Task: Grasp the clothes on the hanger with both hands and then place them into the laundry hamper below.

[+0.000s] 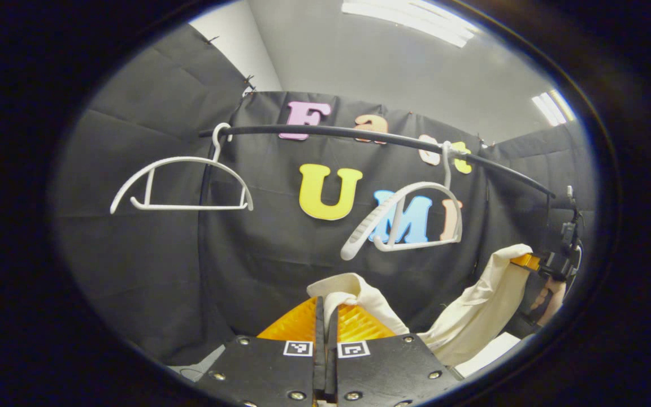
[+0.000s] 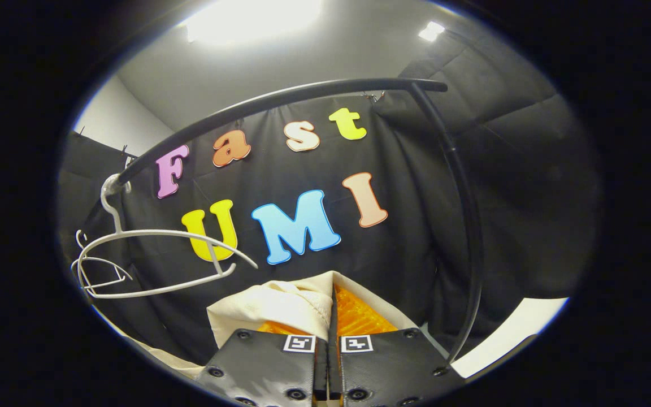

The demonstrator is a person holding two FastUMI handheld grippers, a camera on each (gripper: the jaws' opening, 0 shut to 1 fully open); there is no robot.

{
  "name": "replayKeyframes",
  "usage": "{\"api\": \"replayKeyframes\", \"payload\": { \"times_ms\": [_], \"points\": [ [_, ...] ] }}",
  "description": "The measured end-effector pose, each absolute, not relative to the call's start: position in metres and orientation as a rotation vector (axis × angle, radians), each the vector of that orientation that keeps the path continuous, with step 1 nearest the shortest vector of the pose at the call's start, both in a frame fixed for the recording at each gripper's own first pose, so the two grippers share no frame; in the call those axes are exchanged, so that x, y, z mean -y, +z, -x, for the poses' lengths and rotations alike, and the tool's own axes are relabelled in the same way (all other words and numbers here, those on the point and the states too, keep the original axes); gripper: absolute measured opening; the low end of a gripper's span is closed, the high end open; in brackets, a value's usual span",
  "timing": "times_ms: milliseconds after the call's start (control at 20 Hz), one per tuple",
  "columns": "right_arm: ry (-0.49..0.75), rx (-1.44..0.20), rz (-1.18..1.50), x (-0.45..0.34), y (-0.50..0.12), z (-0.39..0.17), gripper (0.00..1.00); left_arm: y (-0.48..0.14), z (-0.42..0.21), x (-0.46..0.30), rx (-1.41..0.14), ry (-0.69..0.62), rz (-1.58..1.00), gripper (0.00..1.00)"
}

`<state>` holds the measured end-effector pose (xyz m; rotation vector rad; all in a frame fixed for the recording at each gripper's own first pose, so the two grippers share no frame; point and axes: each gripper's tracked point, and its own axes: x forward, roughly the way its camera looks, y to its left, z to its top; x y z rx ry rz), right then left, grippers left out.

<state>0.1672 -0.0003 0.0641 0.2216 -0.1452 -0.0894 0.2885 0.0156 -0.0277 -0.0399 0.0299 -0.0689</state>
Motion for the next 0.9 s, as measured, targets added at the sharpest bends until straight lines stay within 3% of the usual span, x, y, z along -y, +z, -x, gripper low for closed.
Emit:
{"api": "replayKeyframes", "payload": {
  "times_ms": [450,900],
  "points": [
    [0.09,0.024,-0.141,-0.096,0.014,-0.088,0.03,-0.023,-0.277,-0.017,-0.063,-0.136,0.043,0.01],
    [0.272,-0.252,-0.061,-0.184,-0.109,-0.061,0.0,-0.057,-0.25,-0.031,-0.218,-0.102,-0.002,0.0]
  ]
}}
